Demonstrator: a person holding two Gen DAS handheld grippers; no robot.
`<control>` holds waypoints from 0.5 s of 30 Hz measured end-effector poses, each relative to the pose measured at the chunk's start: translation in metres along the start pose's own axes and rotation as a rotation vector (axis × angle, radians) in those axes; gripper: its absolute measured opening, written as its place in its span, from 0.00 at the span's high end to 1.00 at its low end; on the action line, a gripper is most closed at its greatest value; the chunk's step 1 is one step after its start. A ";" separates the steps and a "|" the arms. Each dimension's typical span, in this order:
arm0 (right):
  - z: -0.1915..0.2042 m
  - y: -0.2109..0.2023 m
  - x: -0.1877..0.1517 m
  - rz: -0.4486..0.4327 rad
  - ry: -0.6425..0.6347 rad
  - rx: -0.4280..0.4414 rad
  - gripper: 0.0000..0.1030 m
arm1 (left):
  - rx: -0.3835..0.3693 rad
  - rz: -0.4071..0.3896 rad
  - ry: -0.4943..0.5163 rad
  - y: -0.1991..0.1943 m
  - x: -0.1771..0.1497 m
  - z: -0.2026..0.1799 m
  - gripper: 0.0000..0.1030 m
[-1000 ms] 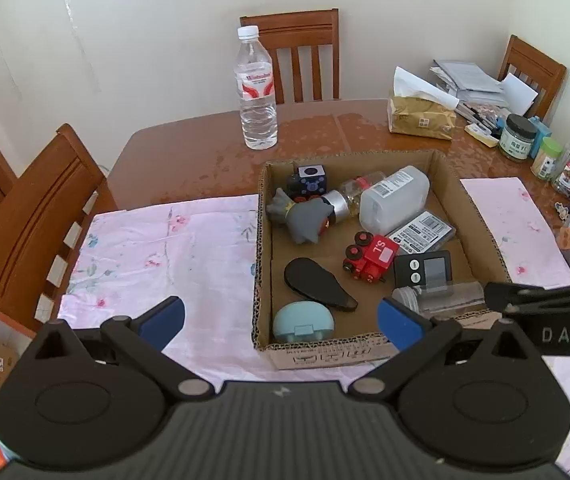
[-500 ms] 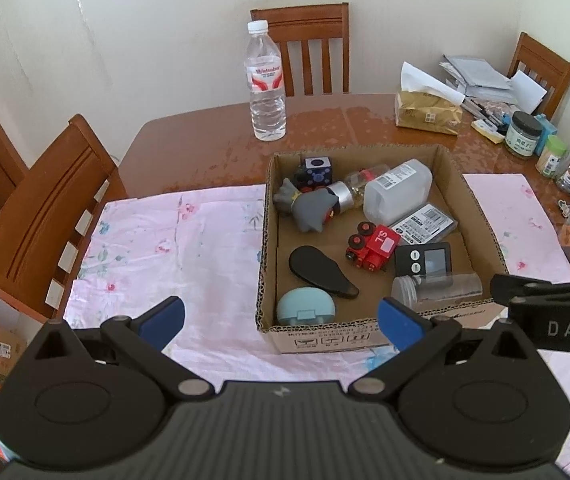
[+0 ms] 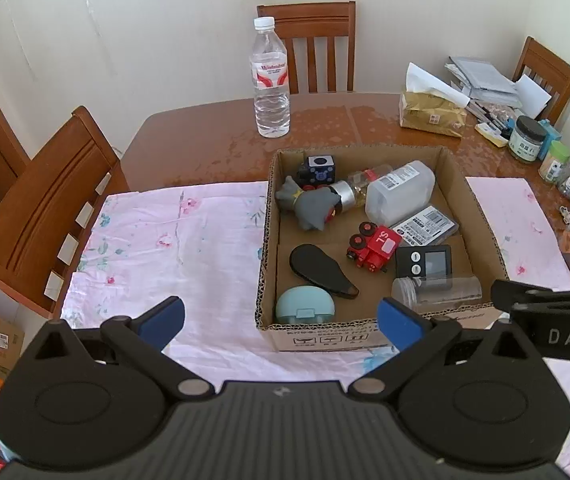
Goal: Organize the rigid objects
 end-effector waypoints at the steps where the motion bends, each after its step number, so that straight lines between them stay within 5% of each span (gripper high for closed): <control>1: 0.000 0.000 0.000 0.001 0.000 0.000 0.00 | -0.003 0.000 -0.005 0.000 0.000 0.000 0.01; 15: -0.002 -0.001 0.003 0.001 0.004 -0.002 0.00 | 0.001 0.006 -0.016 -0.001 0.003 0.001 0.01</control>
Point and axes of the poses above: each gripper's, at about its wrist camera, not at the fingertips, and y roughly the way its jaws point, z to its left, x to its top, the point moved 2 cm from there along y, roughly the way its jaws point, and after that the axes turned 12 degrees about y, right-handed, at the moved point
